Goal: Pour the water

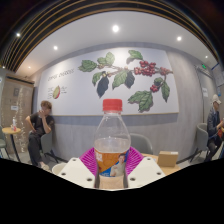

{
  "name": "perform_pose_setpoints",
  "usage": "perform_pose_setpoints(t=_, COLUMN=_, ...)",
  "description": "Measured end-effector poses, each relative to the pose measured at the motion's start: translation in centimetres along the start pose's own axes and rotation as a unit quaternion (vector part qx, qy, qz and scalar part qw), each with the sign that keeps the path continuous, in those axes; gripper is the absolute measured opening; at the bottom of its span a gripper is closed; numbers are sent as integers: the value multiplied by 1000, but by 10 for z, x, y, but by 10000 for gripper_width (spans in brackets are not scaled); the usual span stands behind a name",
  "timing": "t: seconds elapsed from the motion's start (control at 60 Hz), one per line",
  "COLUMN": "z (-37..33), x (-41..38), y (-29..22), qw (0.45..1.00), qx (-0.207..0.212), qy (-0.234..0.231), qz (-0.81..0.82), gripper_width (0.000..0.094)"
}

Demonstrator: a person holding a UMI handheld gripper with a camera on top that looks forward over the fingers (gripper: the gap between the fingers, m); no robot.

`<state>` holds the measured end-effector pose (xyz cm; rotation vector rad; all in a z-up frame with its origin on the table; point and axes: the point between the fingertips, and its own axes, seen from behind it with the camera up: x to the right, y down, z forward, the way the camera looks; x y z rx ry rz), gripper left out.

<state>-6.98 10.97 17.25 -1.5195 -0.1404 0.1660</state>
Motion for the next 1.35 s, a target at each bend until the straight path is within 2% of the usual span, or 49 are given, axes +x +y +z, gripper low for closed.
perform_pose_setpoints(t=0.1, z=-1, x=-20, y=32, qw=1000, qx=3, qy=-10, qz=2, gripper_width=315)
perform_pose_setpoints(t=0.183, z=-10, x=6, y=18, qw=1000, qx=-13, qy=-23, qz=-1, gripper_width=334)
perform_pose_setpoints(t=0.2, z=-9, x=9, y=12, qw=1000, qx=-3, qy=-26, qz=-5, gripper_width=334)
perform_pose_setpoints(t=0.233, z=-5, x=-14, y=34, qw=1000, qx=2, qy=-22, qz=-18, gripper_width=333)
perform_pose_setpoints(t=0.417, z=-3, x=-17, y=34, qw=999, qx=-7, qy=-22, qz=-35, gripper_width=349)
perform_pose_setpoints(t=0.467, z=-3, x=-14, y=34, qw=999, qx=-11, qy=-19, qz=-34, gripper_width=382)
perform_pose_setpoints(t=0.6, z=-2, x=-13, y=36, qw=999, qx=-23, qy=-23, qz=-30, gripper_width=597)
perform_pose_setpoints(t=0.667, z=-9, x=-15, y=42, qw=998, qx=-45, qy=-31, qz=-30, gripper_width=871)
perform_pose_setpoints(t=0.733, z=-12, x=-12, y=46, qw=998, qx=-57, qy=-31, qz=-21, gripper_width=844)
perform_pose_setpoints(t=0.917, z=-78, x=2, y=52, qw=997, qx=-79, qy=-22, qz=-13, gripper_width=854)
perform_pose_setpoints(t=1.133, z=-157, x=-18, y=53, qw=995, qx=-84, qy=-45, qz=8, gripper_width=855)
perform_pose_setpoints(t=1.35, z=-197, x=-44, y=52, qw=993, qx=-86, qy=-74, qz=30, gripper_width=856)
